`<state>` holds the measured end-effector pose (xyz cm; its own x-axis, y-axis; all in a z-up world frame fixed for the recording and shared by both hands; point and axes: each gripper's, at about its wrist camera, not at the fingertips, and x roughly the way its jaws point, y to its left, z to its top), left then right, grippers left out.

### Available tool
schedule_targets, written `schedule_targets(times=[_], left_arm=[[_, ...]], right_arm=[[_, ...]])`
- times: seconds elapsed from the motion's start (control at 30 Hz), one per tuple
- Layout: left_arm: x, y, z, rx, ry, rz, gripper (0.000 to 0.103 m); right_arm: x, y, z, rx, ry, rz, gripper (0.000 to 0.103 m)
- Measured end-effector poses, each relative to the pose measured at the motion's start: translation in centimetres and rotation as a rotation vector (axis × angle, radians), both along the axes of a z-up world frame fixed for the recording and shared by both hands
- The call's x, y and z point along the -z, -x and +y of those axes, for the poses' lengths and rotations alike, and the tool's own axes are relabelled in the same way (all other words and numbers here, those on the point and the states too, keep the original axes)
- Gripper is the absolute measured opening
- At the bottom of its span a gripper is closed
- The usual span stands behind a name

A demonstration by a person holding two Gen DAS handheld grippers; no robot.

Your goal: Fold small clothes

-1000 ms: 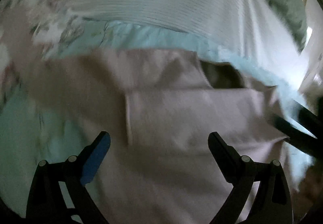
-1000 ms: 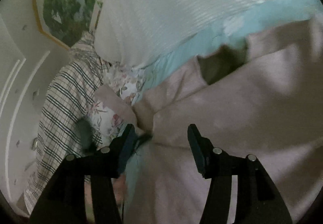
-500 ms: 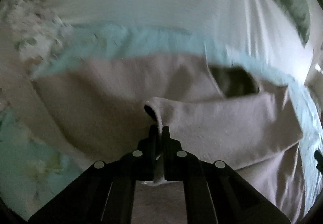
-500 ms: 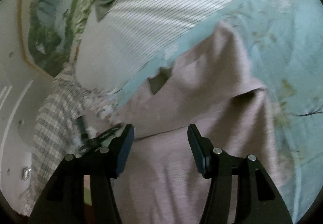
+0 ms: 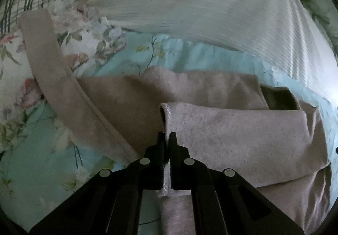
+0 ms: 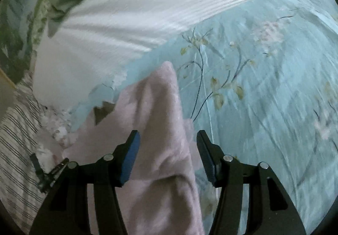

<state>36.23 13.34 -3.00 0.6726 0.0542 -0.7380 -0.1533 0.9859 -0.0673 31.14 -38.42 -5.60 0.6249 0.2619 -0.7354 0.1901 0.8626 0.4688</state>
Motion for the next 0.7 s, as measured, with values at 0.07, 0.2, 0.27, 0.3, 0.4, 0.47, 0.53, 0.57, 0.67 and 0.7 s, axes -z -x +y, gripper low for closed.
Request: schedule_targets(times=[0.07, 0.2, 0.27, 0.3, 0.4, 0.47, 0.53, 0.57, 0.67, 0.7], left_arm=[[0.6, -0.2, -0.1, 0.007, 0.003, 0.023, 0.002], [1.0, 0.2, -0.9, 0.021, 0.006, 0.032, 0.002], [0.8, 0.2, -1.0, 0.031, 0.014, 0.036, 0.002], [0.7, 0.2, -1.0, 0.036, 0.016, 0.036, 0.002], [0.0, 0.3, -1.1, 0.062, 0.044, 0.025, 0.002], [-0.1, 0.1, -1.6, 0.096, 0.087, 0.022, 0.002], [0.5, -0.3, -2.5, 0.108, 0.080, 0.038, 0.002], [0.8, -0.4, -2.8, 0.111, 0.070, 0.043, 0.002], [1.9, -0.7, -3.0, 0.104, 0.061, 0.070, 0.002], [2.0, -0.7, -2.8, 0.102, 0.061, 0.072, 0.002]], right_arm=[[1.3, -1.9, 0.2, -0.018, 0.006, 0.030, 0.058], [4.2, -5.3, 1.6, -0.078, 0.040, 0.104, 0.053], [4.6, -6.0, 2.4, -0.144, 0.072, 0.111, 0.008], [4.1, -6.0, 2.5, -0.152, 0.104, 0.099, 0.007], [2.2, -5.1, 1.1, -0.116, 0.165, 0.039, 0.007], [2.4, -4.9, -0.3, -0.086, 0.175, 0.052, 0.007], [3.7, -5.0, -0.5, -0.096, 0.173, 0.101, 0.007], [4.1, -5.0, -0.3, -0.096, 0.193, 0.112, 0.008], [2.6, -3.7, -0.4, -0.018, 0.251, 0.084, 0.014], [1.6, -2.8, -0.3, -0.001, 0.256, 0.043, 0.014]])
